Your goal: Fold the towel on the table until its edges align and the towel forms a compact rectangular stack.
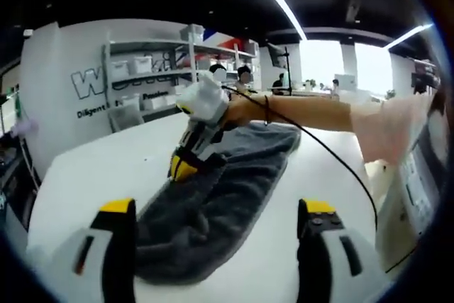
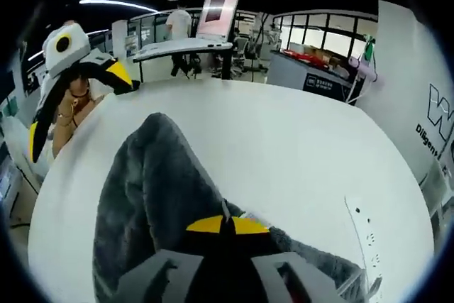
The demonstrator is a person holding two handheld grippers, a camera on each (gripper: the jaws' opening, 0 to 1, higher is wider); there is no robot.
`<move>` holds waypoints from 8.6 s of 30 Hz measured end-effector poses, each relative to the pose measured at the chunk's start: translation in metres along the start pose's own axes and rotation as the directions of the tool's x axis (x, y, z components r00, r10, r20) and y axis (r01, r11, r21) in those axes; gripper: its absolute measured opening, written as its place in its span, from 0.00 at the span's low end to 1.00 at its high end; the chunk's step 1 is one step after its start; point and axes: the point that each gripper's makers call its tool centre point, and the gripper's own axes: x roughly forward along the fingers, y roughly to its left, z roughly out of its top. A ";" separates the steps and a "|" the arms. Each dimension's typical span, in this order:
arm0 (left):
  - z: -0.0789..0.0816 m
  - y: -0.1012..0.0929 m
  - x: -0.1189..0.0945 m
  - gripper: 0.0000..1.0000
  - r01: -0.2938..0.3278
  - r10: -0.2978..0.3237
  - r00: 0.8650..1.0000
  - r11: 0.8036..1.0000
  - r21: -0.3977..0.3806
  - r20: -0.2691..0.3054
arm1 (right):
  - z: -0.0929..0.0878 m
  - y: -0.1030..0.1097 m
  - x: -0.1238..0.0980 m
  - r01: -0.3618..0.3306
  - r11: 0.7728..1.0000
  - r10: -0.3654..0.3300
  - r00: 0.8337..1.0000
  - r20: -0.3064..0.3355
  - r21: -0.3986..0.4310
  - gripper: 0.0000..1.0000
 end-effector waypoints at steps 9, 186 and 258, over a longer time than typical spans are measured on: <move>0.001 -0.001 -0.001 0.99 0.005 -0.005 1.000 1.000 -0.003 0.008 | 0.057 -0.042 0.004 0.236 0.962 -0.226 0.970 0.086 -0.135 0.02; -0.005 0.124 0.169 0.54 0.009 0.020 0.961 0.995 0.103 -0.275 | -0.164 0.085 -0.275 0.357 0.786 -0.524 0.817 0.240 0.504 0.91; -0.008 0.258 0.208 0.49 -0.444 0.457 0.856 0.890 0.107 -0.243 | -0.159 0.090 -0.265 0.363 0.821 -0.492 0.842 0.223 0.441 0.87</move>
